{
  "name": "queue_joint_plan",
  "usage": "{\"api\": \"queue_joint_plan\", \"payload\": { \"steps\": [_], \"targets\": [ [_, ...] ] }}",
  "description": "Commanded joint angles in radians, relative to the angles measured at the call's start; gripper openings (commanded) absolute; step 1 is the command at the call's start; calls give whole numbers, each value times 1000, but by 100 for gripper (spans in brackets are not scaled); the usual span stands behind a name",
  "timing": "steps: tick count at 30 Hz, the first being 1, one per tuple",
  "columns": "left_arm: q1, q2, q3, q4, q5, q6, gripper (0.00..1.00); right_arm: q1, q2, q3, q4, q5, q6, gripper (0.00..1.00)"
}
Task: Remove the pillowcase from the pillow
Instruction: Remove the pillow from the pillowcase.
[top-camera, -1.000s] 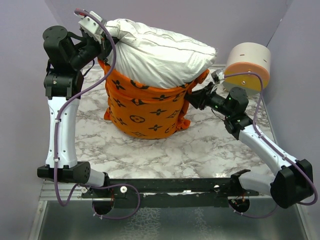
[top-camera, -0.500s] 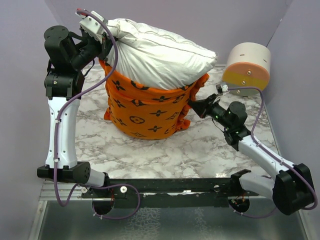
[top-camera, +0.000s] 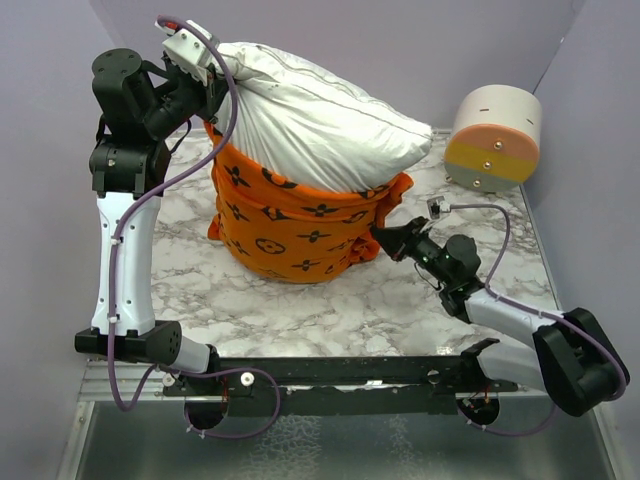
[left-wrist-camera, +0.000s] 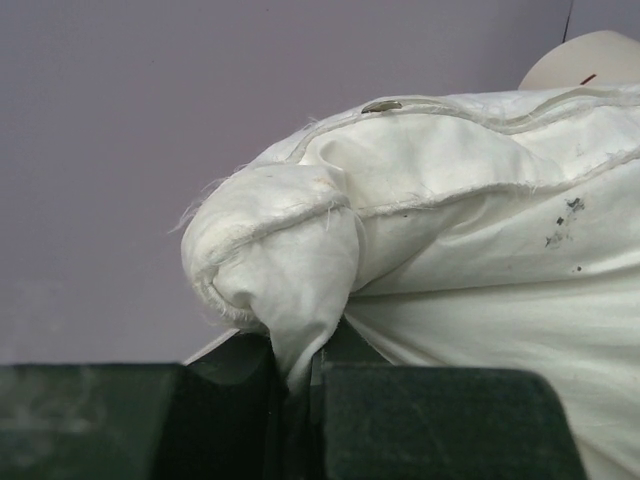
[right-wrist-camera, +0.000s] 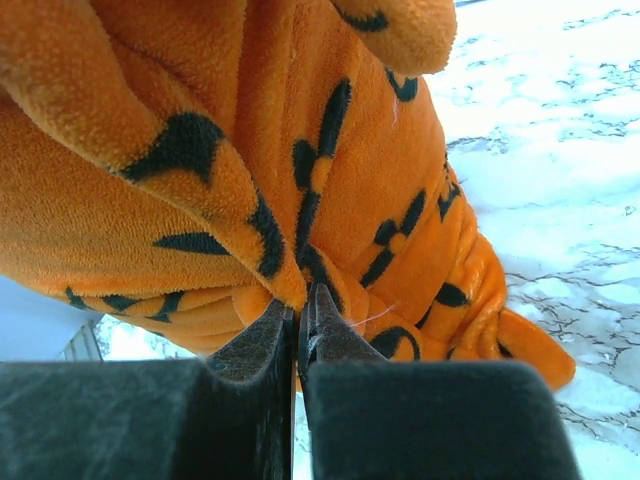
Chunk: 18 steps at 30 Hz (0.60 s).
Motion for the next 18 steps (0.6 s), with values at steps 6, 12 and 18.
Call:
{"api": "queue_joint_plan", "payload": {
  "steps": [6,12,18],
  "targets": [
    [48,-25,4,40,-174,44,0,16,-246,185,-552,46,-10,63],
    [49,-40,-7,38,-154,49,0,-4,-276,467,-599,3,47,80],
    [49,-53,-19,39,-143,58,0,-4,-192,587,-595,110,111,81]
  ]
}}
